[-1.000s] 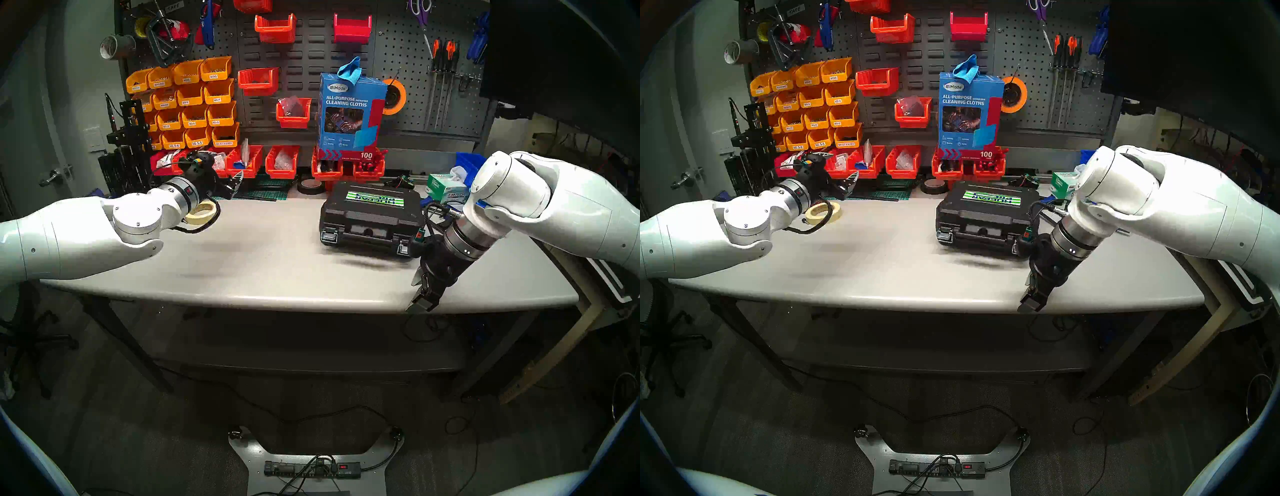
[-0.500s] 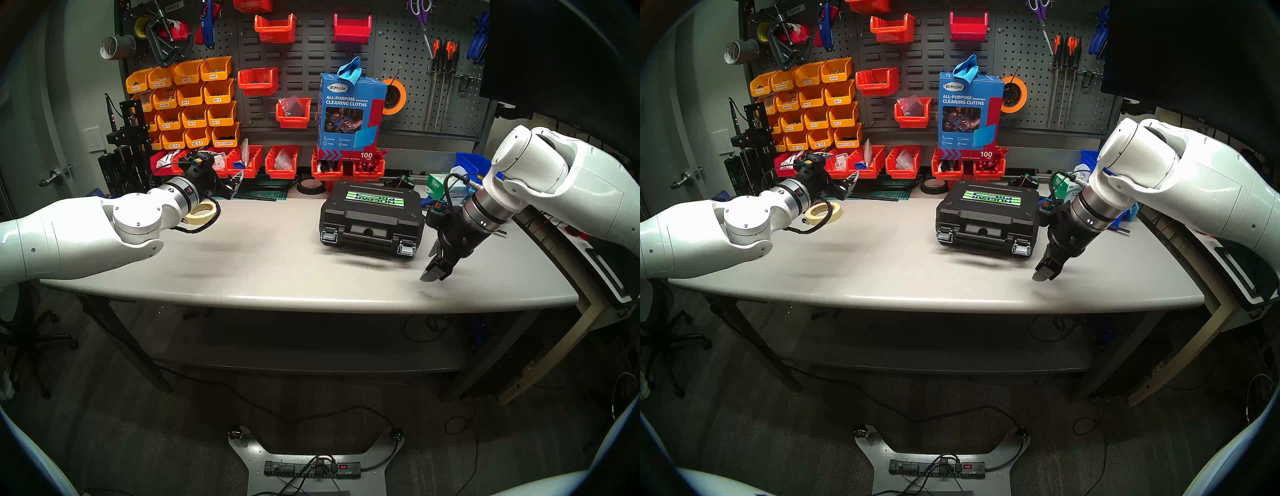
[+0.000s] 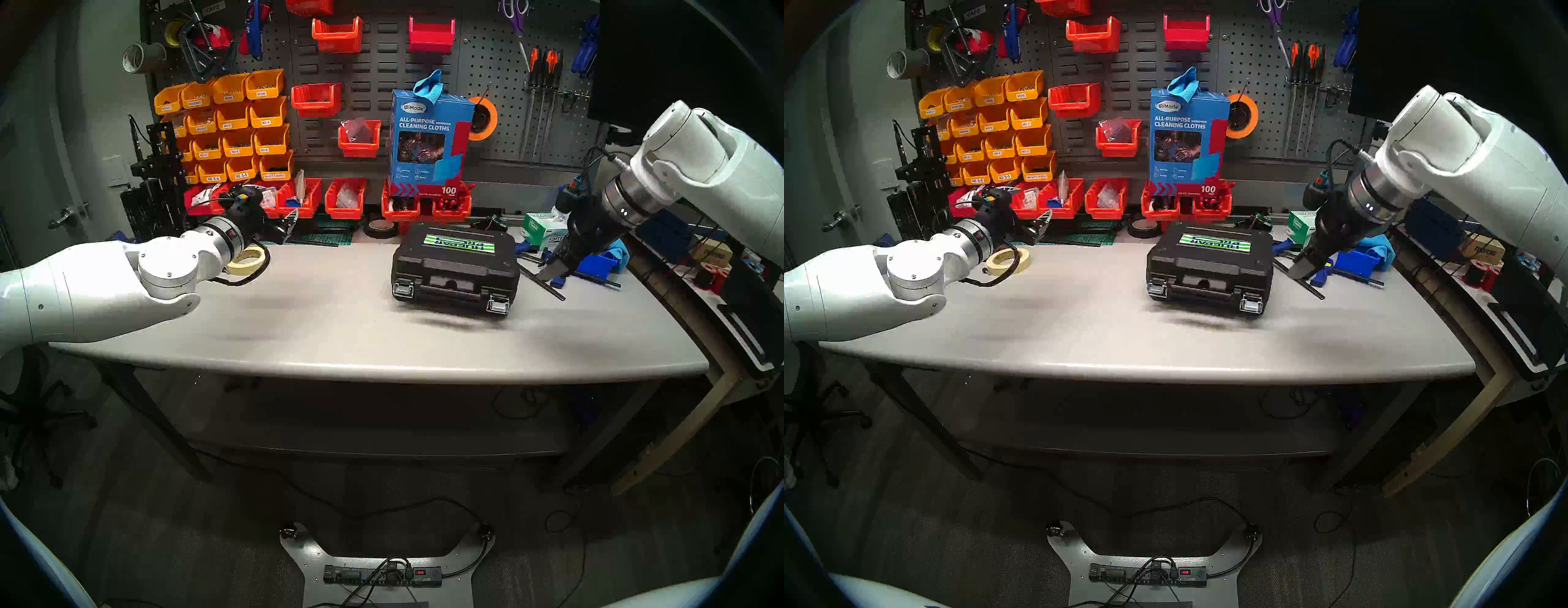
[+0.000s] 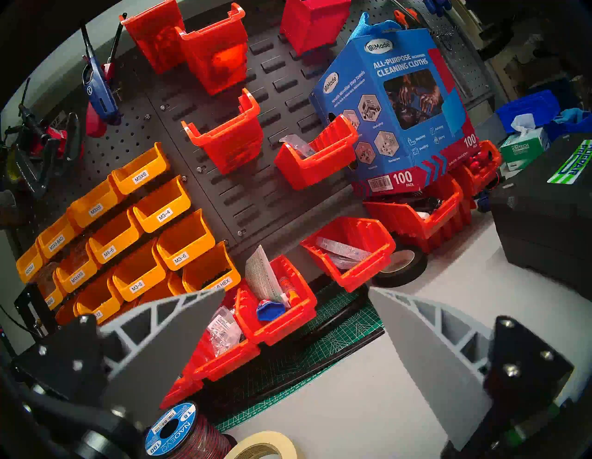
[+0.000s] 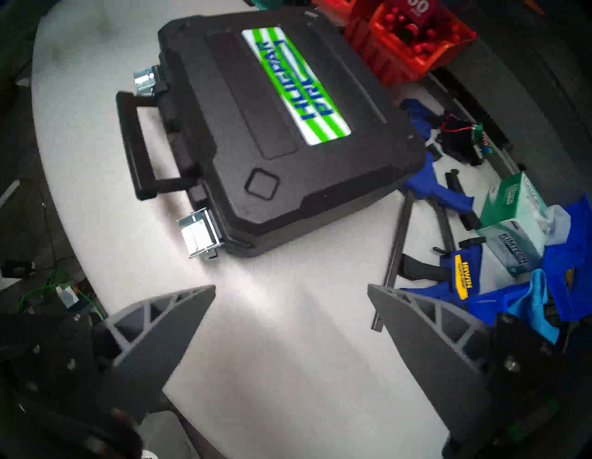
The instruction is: Open the tool box
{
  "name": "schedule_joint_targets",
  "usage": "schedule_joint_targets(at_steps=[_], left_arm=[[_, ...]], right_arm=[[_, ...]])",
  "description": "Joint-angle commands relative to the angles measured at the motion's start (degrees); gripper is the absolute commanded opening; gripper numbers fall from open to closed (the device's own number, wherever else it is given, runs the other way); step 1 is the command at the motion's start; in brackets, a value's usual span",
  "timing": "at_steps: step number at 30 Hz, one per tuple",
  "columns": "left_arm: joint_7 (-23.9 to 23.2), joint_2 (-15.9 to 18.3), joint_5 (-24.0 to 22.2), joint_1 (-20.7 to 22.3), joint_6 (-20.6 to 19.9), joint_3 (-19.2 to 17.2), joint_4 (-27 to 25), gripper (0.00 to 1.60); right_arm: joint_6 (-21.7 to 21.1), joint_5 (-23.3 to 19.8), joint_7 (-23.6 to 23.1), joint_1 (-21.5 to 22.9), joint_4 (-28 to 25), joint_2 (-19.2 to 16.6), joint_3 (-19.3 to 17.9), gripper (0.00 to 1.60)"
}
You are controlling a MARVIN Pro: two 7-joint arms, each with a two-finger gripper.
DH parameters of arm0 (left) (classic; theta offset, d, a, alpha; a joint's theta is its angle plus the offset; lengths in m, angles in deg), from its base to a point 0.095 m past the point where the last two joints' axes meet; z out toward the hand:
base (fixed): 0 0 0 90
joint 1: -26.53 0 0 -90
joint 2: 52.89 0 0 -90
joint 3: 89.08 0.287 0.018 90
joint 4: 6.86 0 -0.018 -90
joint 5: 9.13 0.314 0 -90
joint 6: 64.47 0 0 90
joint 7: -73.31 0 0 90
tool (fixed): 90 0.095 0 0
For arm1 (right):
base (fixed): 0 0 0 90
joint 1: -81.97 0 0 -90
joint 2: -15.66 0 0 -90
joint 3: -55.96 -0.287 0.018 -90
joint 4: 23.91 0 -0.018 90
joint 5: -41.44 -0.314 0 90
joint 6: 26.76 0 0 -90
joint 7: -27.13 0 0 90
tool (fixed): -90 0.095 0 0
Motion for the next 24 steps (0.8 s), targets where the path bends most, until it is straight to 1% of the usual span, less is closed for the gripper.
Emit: schedule_joint_targets(at_steps=[1,6,10,12,13,17,21,24], left_arm=[[-0.28,0.04,0.11,1.36,0.26,-0.98,0.03,1.6],[-0.35,0.04,0.17,1.45,0.25,-1.02,0.05,1.6],[-1.23,0.01,1.59,2.65,1.14,-1.6,-0.58,1.6],[-2.02,-0.09,2.69,3.49,1.78,-2.03,-1.16,1.6],[-2.37,-0.27,3.44,3.94,2.09,-2.22,-1.45,1.6],[-4.35,-0.64,5.93,5.35,3.15,-3.0,-3.14,1.6],[-6.38,-1.34,8.51,6.3,4.04,-3.52,-4.99,1.6],[-8.24,-1.8,10.62,6.67,4.76,-3.64,-6.42,1.6]], right_arm=[[0.05,-5.06,-6.26,3.3,4.39,1.16,-1.8,1.6],[0.05,-8.79,-5.89,3.62,6.84,2.13,-1.41,1.6],[0.05,-11.19,-6.09,3.82,8.33,2.74,-0.99,1.6],[0.05,-11.99,-6.43,3.89,8.86,2.94,-0.81,1.6],[0.05,-12.35,-5.44,3.84,8.86,2.99,-0.78,1.6],[0.05,-13.86,-6.26,4.02,9.89,3.42,-0.39,1.6],[0.05,-15.21,-5.79,4.16,10.59,3.82,0.0,1.6],[0.05,-16.09,-6.37,4.36,11.21,4.11,0.38,1.6]])
